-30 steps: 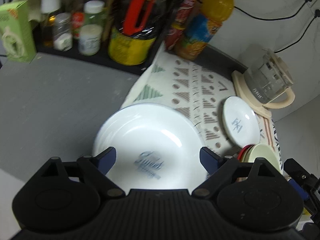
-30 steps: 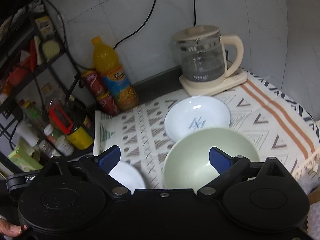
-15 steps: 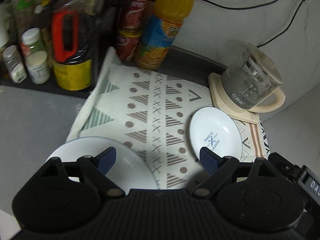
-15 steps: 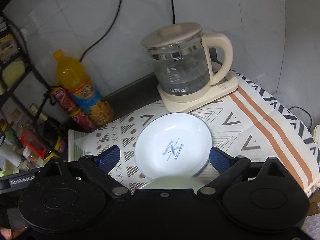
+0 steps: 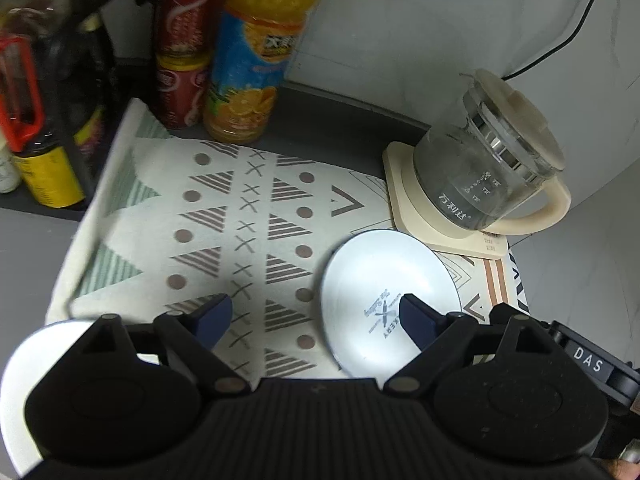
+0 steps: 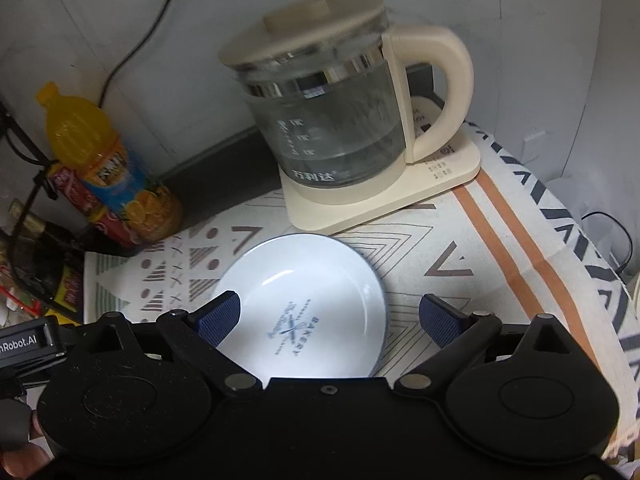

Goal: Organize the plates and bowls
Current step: 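Move both grippers to the small white 'BAKERY' plate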

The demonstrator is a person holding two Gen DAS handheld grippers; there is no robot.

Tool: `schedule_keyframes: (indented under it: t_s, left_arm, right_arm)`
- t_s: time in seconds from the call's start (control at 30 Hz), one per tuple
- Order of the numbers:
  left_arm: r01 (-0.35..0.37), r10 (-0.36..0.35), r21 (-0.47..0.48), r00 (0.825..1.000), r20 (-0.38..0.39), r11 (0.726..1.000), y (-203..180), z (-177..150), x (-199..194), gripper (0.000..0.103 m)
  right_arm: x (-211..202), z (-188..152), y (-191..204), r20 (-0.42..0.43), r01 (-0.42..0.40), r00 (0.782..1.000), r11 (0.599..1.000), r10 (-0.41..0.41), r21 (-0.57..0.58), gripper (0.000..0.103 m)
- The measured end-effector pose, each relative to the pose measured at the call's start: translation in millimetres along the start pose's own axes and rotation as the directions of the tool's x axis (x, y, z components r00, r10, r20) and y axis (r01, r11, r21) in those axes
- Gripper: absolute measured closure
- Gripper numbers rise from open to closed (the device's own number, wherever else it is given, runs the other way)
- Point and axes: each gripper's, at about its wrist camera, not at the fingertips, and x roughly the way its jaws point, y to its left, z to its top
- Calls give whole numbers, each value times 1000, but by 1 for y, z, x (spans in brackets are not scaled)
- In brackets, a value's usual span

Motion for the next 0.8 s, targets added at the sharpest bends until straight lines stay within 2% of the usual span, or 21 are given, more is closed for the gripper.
schedule_keyframes:
  t_s: [0.23,0.43,0.57,0.63,0.7,0.8]
  left_arm:
    - [15,-17,-47,999,-40,999,-5,5,34,16]
    - [13,-17,-55,996,-86,998,-4,5,62,19]
    - [18,-32,-103,990,-139,995,3,4,81,29]
    - [8,-24,-98,986,-164,995,3,2,90,34]
    - [2,-20,-97,983,-183,995,3,0,96,42]
    - [16,-41,-121,977,-211,993,6,-4,104,46]
  right_arm:
    - [31,7,-25,-77,-2,997,1000,4,22,10]
    - [56,8,-40,-154,-19,988,998,29,66,21]
    - [69,6,-40,-207,-20,978,998,31,57,27]
    - [73,3,-40,-227,-22,973,998,34,58,32]
    - [76,-1,-40,-244,-34,969,997,48,63,40]
    - [80,-7,-40,-273,-41,960,997,57,64,49]
